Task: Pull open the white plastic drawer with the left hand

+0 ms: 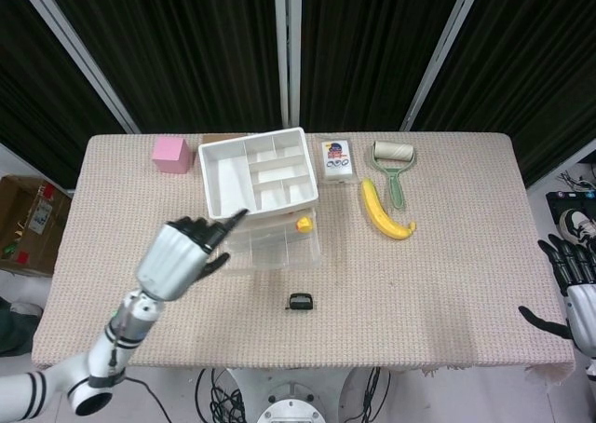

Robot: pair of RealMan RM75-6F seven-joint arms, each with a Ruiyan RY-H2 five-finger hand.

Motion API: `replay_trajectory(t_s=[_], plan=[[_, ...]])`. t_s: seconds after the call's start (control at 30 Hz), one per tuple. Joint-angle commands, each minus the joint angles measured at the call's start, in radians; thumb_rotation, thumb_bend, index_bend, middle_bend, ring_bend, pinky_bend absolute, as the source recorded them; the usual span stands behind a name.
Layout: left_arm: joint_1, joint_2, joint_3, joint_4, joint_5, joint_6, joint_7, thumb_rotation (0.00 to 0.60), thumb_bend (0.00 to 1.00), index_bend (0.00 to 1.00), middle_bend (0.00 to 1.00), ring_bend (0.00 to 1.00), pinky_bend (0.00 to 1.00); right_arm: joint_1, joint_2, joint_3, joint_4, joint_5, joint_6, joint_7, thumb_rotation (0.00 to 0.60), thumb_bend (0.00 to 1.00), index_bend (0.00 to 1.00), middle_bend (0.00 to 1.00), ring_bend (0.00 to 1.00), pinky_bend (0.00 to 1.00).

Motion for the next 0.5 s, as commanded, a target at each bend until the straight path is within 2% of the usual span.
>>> replay_trajectory(t_s=[0.03,0.13,0.2,0.3,0.5], plan=[[0.163,0.157,-0.031,-0.033,-0.207,0.071,-0.105,0.6,0.14,0.21,0.49,0.5,0.62,0.008,0.0,0.001,0.007,-0.014,-0.001,0.018,0.6,0.05,0.0,0.01,0.0,0.0],[0.245,0.23,0.012,-0.019,-0.317,0.041,-0.158,0.6,0.14,0.22,0.37,0.37,0.41,0.017,-0.01,0.004,0.027,-0.031,0.007,0.033,0.6,0.06,0.0,0.01,0.0,0.0],[0.292,0.25,0.051,0.013,-0.346,0.028,-0.16,0.6,0.14,0.23,0.33,0.33,0.34,0.022,-0.02,0.004,0.04,-0.041,0.01,0.041,0.6,0.06,0.0,0.01,0.0,0.0],[0.356,0.241,0.101,0.052,-0.347,0.036,-0.165,0.6,0.14,0.23,0.31,0.31,0.29,0.029,-0.029,0.002,0.047,-0.044,0.0,0.036,0.6,0.06,0.0,0.01,0.0,0.0],[0.463,0.186,0.161,0.08,-0.282,0.107,-0.186,0.6,0.14,0.23,0.31,0.31,0.29,0.042,-0.043,-0.002,0.039,-0.047,-0.017,0.014,0.6,0.06,0.0,0.01,0.0,0.0]])
